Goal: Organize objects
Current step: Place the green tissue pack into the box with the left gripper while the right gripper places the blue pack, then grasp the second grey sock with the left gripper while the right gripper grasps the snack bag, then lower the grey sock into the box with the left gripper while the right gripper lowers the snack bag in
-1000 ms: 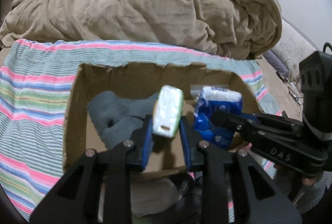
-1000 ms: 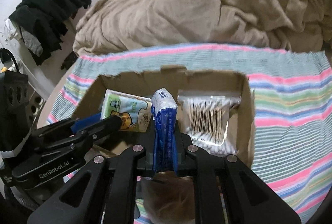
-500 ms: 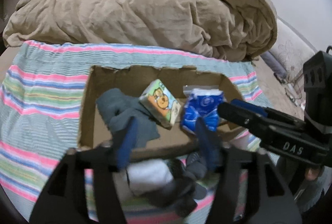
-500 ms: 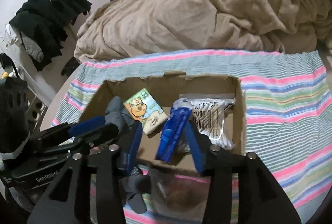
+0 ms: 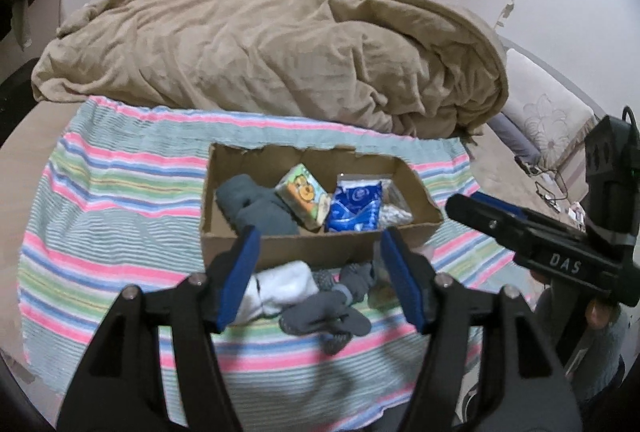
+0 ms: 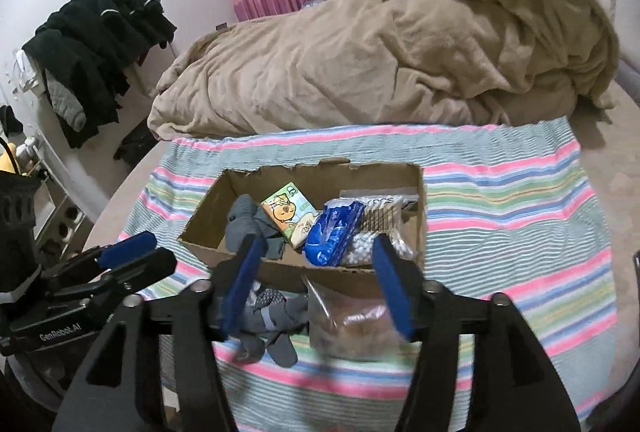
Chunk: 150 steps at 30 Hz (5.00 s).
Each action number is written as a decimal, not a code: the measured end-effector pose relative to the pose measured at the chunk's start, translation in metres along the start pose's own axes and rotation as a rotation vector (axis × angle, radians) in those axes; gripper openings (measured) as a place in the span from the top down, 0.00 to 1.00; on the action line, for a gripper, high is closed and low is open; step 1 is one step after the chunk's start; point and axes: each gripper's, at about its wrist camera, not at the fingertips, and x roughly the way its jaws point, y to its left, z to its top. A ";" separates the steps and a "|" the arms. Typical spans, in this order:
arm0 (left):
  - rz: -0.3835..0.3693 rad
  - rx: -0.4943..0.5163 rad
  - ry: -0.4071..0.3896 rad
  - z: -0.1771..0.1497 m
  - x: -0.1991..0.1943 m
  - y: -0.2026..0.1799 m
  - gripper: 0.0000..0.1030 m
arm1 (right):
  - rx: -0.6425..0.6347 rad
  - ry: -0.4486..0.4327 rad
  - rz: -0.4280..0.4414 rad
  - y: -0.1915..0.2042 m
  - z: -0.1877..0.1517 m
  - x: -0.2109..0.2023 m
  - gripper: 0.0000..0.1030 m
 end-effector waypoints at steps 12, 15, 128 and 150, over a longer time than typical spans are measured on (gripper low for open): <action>0.009 0.022 0.002 -0.025 -0.024 -0.010 0.31 | -0.009 -0.035 -0.036 0.007 -0.022 -0.039 0.35; 0.007 0.011 0.019 -0.033 -0.020 -0.010 0.31 | -0.008 -0.035 -0.045 0.006 -0.028 -0.043 0.34; 0.056 0.022 0.222 -0.082 0.083 -0.021 0.62 | 0.132 0.048 -0.010 -0.051 -0.070 -0.014 0.44; 0.004 0.050 -0.062 -0.007 -0.027 -0.018 0.62 | 0.071 -0.047 0.012 -0.027 -0.031 -0.034 0.44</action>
